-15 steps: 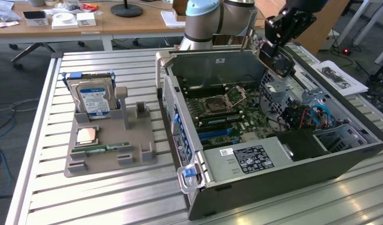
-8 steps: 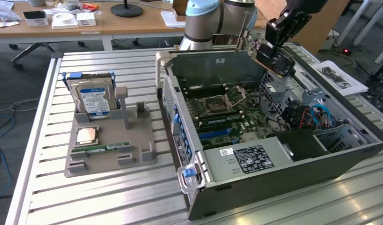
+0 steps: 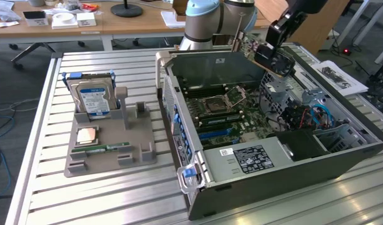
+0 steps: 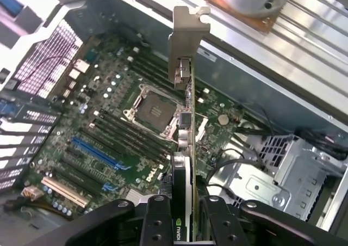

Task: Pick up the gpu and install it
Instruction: 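Insert the gpu into the slot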

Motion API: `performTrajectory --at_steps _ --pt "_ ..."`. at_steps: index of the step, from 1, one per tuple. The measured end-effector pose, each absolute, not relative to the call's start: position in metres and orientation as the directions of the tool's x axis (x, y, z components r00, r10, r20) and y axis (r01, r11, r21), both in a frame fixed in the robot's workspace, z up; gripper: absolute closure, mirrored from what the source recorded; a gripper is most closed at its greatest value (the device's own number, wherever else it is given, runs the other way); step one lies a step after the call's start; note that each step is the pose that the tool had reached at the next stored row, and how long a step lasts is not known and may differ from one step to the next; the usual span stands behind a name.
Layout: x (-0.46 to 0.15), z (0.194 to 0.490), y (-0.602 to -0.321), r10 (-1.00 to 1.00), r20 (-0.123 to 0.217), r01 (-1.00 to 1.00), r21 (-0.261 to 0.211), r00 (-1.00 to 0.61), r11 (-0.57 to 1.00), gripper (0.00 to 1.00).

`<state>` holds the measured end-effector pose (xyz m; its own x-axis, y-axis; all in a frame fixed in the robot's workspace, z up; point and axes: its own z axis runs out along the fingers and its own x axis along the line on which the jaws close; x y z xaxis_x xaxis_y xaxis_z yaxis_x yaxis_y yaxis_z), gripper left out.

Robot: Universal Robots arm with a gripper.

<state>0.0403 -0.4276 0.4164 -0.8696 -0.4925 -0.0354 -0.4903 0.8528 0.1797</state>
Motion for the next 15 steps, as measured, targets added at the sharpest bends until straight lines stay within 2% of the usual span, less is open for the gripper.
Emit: performTrajectory --at_steps 15 --pt "0.0403 0.4148 -0.4276 -0.709 -0.035 -0.702 0.18 -0.705 0.689 0.73"
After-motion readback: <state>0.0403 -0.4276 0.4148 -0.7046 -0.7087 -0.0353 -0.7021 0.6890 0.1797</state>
